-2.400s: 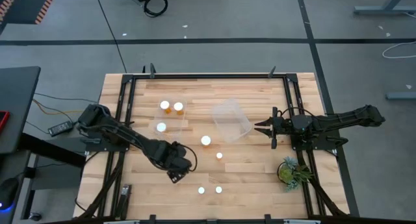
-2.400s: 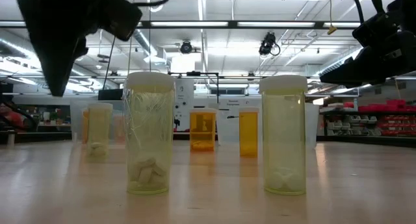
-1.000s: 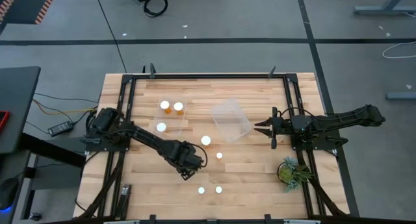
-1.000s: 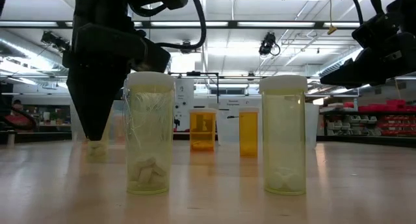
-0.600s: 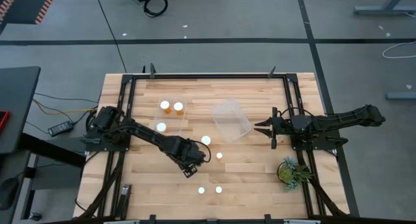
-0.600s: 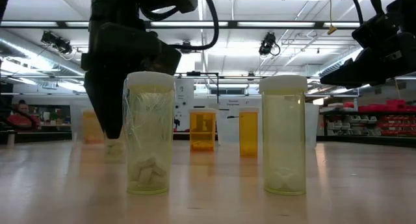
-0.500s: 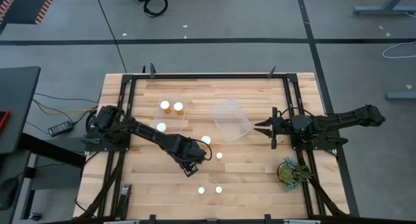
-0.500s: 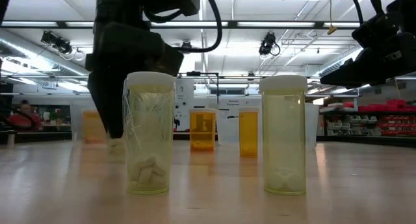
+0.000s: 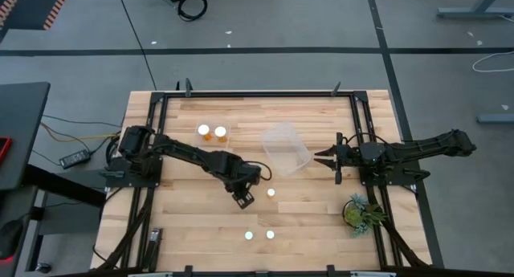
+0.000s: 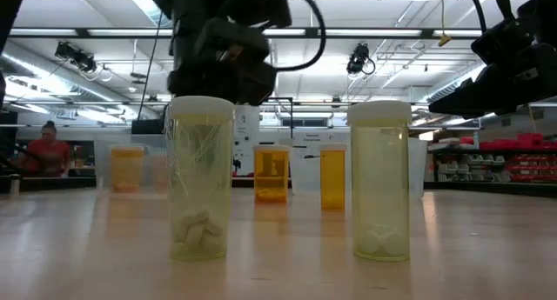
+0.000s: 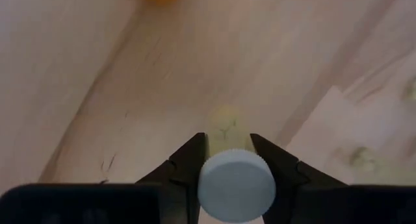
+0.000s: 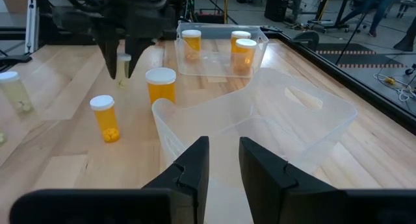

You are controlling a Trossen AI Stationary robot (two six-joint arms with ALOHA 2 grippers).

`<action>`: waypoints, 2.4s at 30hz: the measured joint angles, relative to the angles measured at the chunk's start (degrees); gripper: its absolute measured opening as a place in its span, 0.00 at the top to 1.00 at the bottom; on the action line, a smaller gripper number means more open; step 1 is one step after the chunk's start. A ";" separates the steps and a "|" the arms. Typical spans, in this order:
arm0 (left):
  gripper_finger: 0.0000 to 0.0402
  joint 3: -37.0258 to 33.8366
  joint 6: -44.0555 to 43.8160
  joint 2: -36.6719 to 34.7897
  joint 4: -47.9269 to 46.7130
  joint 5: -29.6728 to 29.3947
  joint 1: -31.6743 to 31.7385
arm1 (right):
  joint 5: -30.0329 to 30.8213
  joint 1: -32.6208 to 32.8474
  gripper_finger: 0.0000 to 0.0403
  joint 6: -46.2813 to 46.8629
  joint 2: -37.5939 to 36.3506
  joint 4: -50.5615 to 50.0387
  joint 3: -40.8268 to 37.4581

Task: Pick and place medicine bottles into bin by pill shape (circle, oval)
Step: Put the small yellow pill bottle into the right transparent bin

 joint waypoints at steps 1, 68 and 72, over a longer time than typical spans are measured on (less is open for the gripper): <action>0.72 0.83 0.84 0.00 0.09 0.00 0.32 | -0.02 0.01 0.77 0.00 0.00 0.00 0.00; 0.71 47.57 37.30 25.38 -8.59 -7.32 21.49 | 0.00 0.01 0.77 -0.01 0.26 0.02 0.00; 0.72 47.57 38.47 27.21 -8.54 -7.75 21.54 | 0.00 0.02 0.77 0.00 0.50 0.03 0.00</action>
